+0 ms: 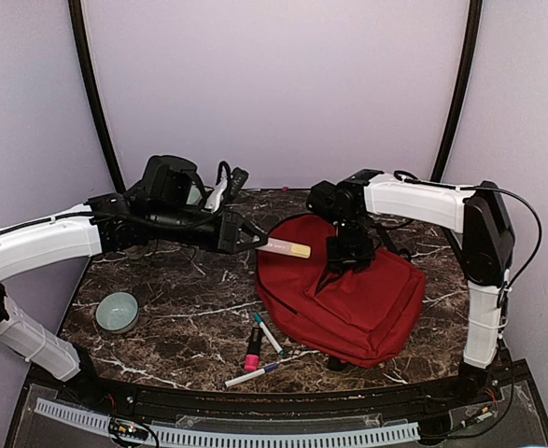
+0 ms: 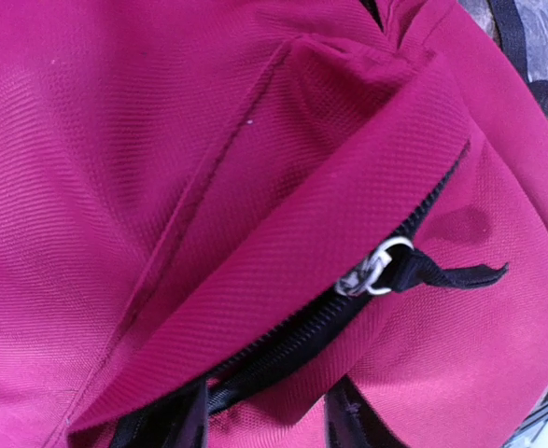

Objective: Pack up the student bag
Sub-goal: Pick up the lower front pocket of the student bag, then place the lower front pocket of the student bag, then place the pen in the lower front pocket of the bag.

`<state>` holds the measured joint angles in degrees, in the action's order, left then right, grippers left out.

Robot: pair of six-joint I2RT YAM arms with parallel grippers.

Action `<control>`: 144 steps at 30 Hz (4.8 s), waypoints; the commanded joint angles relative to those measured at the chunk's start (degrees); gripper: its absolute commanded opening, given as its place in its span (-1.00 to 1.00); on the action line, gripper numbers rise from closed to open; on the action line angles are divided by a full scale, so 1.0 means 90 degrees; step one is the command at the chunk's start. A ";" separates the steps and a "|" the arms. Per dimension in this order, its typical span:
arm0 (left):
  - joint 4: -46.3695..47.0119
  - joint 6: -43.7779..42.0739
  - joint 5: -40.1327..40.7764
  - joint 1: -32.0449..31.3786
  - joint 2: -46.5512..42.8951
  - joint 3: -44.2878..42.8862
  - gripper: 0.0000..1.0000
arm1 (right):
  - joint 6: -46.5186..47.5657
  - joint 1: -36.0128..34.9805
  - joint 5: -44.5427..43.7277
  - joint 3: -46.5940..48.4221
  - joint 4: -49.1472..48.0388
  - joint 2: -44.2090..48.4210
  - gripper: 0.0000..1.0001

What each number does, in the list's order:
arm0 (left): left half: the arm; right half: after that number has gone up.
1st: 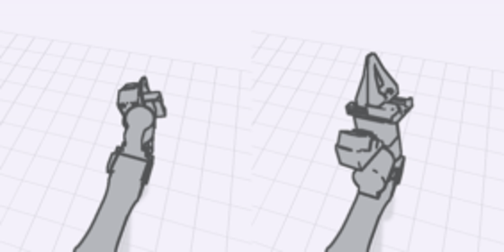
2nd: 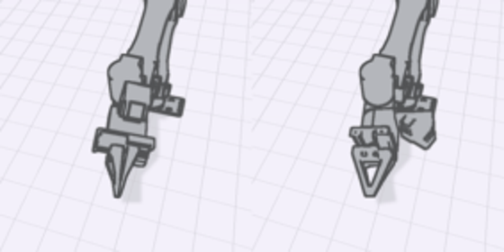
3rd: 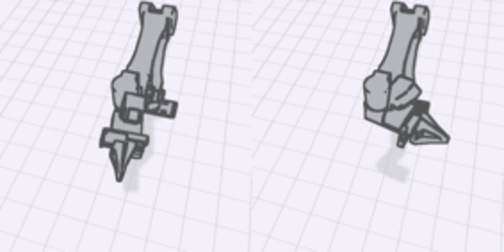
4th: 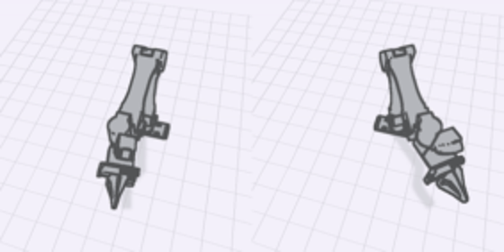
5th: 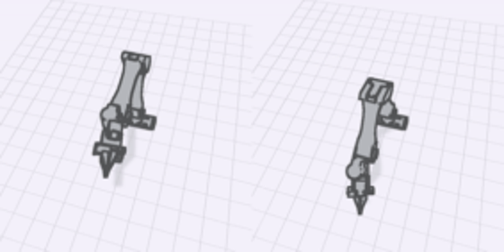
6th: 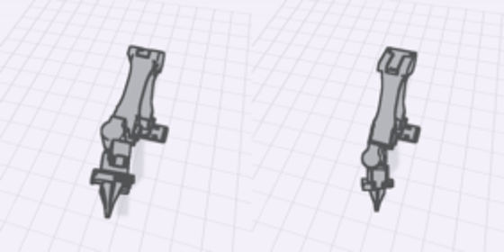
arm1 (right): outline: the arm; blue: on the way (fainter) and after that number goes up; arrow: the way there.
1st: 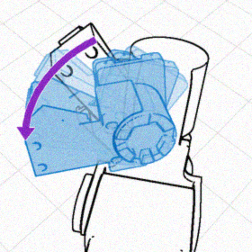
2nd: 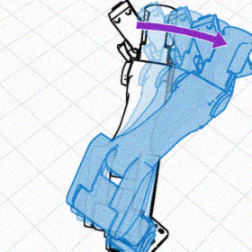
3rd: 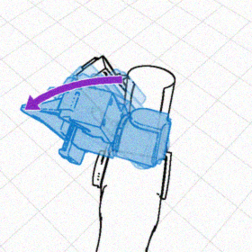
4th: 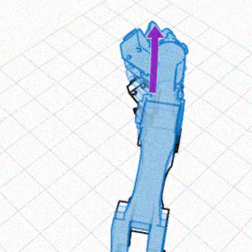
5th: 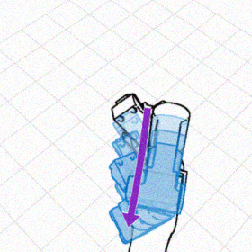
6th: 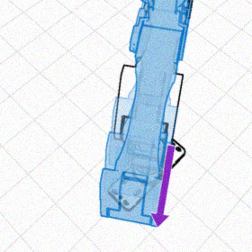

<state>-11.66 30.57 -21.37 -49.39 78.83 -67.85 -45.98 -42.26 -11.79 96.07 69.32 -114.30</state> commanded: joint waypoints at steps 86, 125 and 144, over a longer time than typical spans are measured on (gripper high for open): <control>0.0328 -0.0307 -0.2638 -0.0001 0.4315 -0.2543 -1.00 | 0.1374 0.0796 0.1059 -0.0838 -0.0318 0.2492 -0.09; -0.2051 -0.0757 -0.0910 -0.0639 0.5004 -0.5115 0.23 | 0.1261 0.0997 0.1152 -0.1562 -0.0618 0.3557 -0.09; -0.3652 -0.1312 0.0469 -0.1121 0.4900 -0.5814 0.50 | 0.1313 0.1006 0.1331 -0.1713 -0.0913 0.3479 -0.09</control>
<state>-41.93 20.05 -17.91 -58.06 124.57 -118.19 -34.50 -33.52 -0.75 80.47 62.83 -83.00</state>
